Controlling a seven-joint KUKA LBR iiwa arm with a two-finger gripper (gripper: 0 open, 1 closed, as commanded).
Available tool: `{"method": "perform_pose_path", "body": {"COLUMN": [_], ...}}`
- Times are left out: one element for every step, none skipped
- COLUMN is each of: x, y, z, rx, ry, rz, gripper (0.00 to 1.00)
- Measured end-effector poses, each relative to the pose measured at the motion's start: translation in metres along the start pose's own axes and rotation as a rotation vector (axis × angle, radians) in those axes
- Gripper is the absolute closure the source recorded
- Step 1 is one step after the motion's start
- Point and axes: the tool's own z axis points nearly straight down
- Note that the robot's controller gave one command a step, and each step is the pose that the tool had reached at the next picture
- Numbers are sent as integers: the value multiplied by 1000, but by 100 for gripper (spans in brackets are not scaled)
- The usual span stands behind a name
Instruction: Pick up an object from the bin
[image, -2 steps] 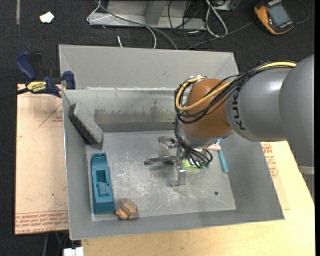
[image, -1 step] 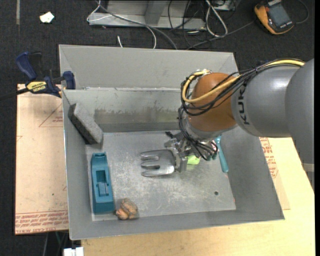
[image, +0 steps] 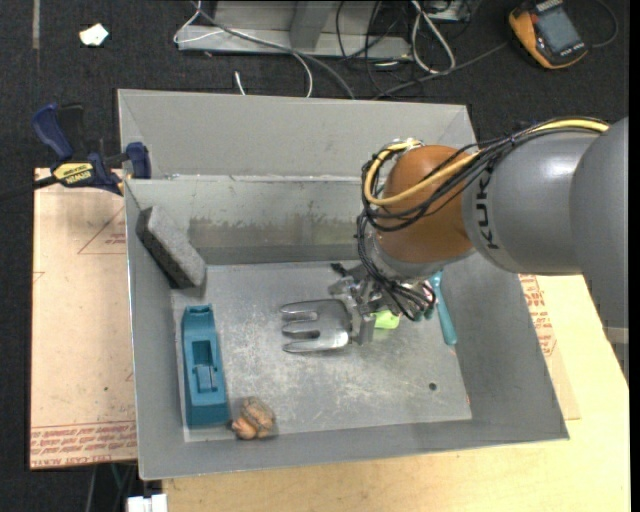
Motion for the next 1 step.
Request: {"method": "perform_pose_path", "body": {"x": [4], "y": [-21], "z": [-18], "rx": [-1], "ry": [-2], "rz": [20], "gripper": [100]}}
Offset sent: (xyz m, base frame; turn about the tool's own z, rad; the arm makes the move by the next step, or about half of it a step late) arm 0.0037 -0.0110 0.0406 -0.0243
